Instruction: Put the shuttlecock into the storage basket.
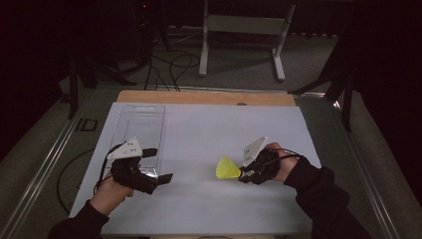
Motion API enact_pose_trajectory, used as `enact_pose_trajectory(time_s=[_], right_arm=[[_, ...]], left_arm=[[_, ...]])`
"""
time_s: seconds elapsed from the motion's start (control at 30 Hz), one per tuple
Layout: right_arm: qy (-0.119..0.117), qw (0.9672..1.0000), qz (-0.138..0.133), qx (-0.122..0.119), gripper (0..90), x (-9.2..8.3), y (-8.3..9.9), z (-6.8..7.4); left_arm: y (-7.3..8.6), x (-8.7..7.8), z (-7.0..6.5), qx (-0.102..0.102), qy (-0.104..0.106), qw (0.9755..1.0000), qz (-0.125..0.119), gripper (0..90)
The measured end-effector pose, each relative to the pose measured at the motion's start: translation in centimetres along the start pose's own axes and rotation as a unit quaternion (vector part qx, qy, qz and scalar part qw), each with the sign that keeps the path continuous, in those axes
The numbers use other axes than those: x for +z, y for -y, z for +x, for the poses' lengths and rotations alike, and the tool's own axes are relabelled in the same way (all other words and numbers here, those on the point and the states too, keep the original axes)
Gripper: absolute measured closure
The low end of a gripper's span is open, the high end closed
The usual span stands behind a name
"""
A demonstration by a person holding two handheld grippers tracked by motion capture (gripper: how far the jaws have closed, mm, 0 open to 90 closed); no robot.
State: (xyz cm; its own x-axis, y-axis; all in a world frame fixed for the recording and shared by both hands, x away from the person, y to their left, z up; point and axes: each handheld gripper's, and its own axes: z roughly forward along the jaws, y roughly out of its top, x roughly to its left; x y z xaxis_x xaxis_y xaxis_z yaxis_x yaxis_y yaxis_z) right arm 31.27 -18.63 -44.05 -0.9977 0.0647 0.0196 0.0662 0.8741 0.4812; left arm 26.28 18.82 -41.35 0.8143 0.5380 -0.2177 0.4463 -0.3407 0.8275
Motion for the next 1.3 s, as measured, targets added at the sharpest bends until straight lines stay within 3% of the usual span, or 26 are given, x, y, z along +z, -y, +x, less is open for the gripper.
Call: enact_pose_trajectory(time_s=[0.13, 0.2, 0.57, 0.73, 1.03, 1.3], right_arm=[[-0.001, 1.0000, -0.001, 0.001, 66.1, 0.0, 0.0, 0.1], [-0.001, 1.0000, -0.002, -0.001, 66.1, 0.0, -0.1, 0.1], [-0.003, 1.0000, -0.006, -0.005, 66.1, -0.1, -0.6, 0.2], [-0.005, 1.0000, -0.005, -0.006, 66.1, -0.1, -0.7, 0.3], [-0.007, 0.9999, -0.004, -0.011, 66.2, -0.1, -0.9, 0.4], [-0.007, 0.9999, -0.004, -0.012, 66.1, -0.1, -1.1, 0.4]], left_arm=[[-1.4, 0.6, 0.2, -0.010, 0.018, 0.9997, 0.013, 0.2], [-2.1, 1.1, 0.1, 0.004, 0.016, 0.9997, 0.015, 0.2], [-4.8, 3.5, 0.0, 0.008, 0.022, 0.9976, 0.065, 0.2], [-5.6, 4.4, -0.1, 0.005, 0.027, 0.9971, 0.071, 0.2], [-6.7, 6.7, -0.1, -0.004, 0.054, 0.9923, 0.111, 0.2], [-7.2, 8.9, -0.1, -0.014, 0.071, 0.9878, 0.138, 6.9]])
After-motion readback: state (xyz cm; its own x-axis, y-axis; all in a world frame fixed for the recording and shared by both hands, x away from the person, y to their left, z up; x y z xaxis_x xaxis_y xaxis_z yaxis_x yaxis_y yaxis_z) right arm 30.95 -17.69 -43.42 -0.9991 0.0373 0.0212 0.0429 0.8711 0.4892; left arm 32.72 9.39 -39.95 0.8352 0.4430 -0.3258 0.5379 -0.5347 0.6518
